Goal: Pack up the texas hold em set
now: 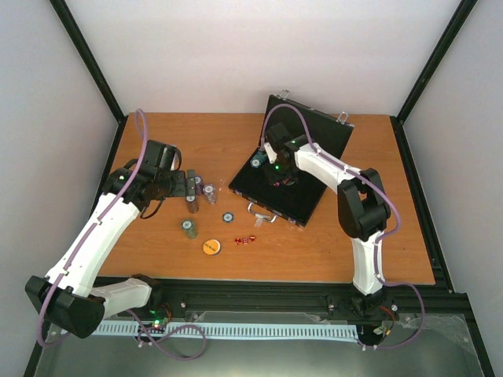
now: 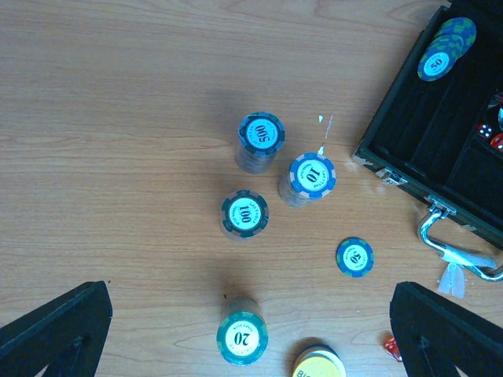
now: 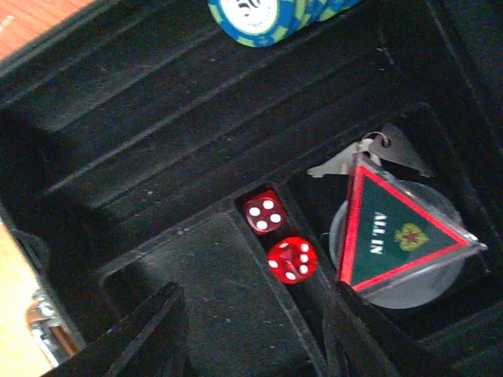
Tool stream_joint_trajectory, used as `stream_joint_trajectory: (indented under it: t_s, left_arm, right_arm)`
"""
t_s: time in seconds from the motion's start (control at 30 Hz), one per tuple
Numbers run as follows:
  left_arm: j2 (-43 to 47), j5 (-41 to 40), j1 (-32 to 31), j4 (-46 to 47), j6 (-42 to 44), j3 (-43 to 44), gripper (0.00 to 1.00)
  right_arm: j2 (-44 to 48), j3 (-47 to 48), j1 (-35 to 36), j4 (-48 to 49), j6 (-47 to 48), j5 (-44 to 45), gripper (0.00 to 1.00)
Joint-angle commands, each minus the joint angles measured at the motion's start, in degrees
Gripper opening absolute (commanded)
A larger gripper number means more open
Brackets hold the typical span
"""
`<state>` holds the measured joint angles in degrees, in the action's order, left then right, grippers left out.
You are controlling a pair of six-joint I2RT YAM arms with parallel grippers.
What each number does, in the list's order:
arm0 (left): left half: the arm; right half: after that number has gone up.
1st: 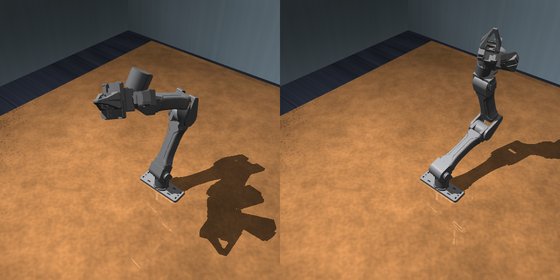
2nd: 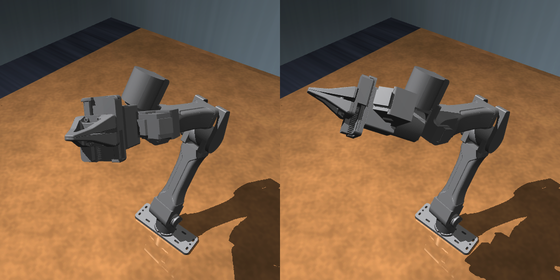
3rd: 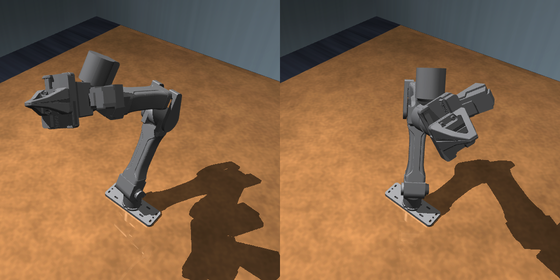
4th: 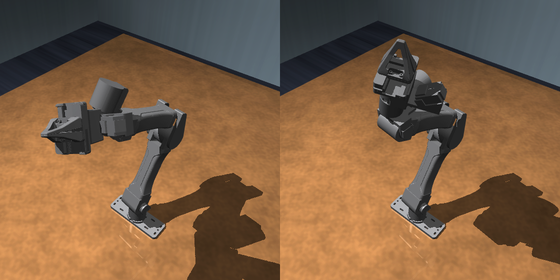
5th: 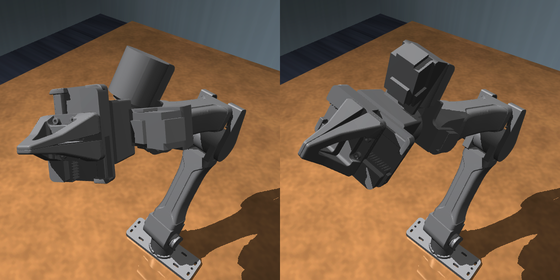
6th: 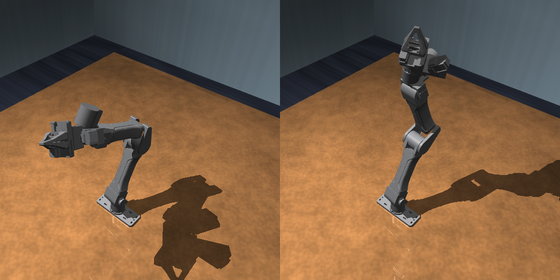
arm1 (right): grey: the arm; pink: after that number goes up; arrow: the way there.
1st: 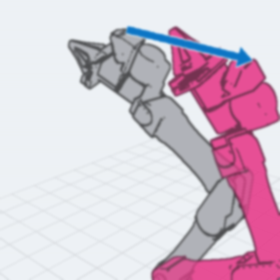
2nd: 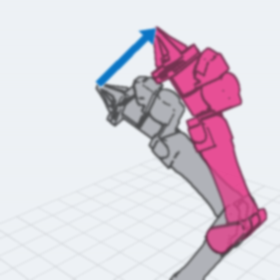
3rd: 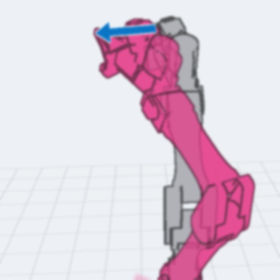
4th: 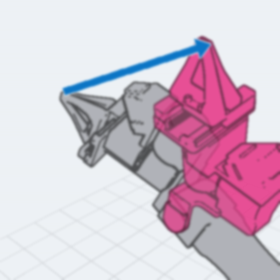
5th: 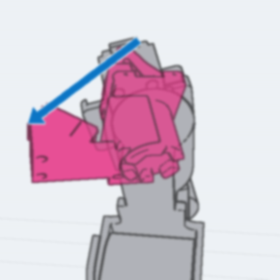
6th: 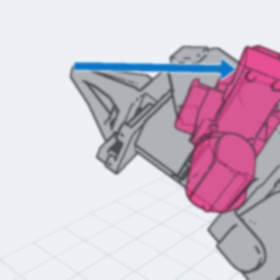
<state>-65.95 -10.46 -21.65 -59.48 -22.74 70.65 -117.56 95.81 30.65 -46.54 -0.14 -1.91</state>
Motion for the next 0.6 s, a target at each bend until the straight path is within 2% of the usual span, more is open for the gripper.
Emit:
stream_joint_trajectory:
  t_s: [0.0, 0.33, 0.57]
  left_arm:
    - [0.7, 0.1, 0.1, 1.1, 0.9, 0.7, 1.0]
    - [0.2, -1.0, 0.1, 0.4, 1.3, 0.5, 1.0]
    - [-0.3, -1.3, 0.1, 0.8, 1.5, 0.5, 1.0]
  right_arm:
    - [-0.9, 0.1, -0.7, 0.4, -3.2, -5.8, 0.5]
    - [-7.0, 3.9, -1.5, 0.4, -5.8, -7.4, 0.5]
    - [-8.6, 4.3, -1.6, -0.9, -6.2, -1.7, 0.5]
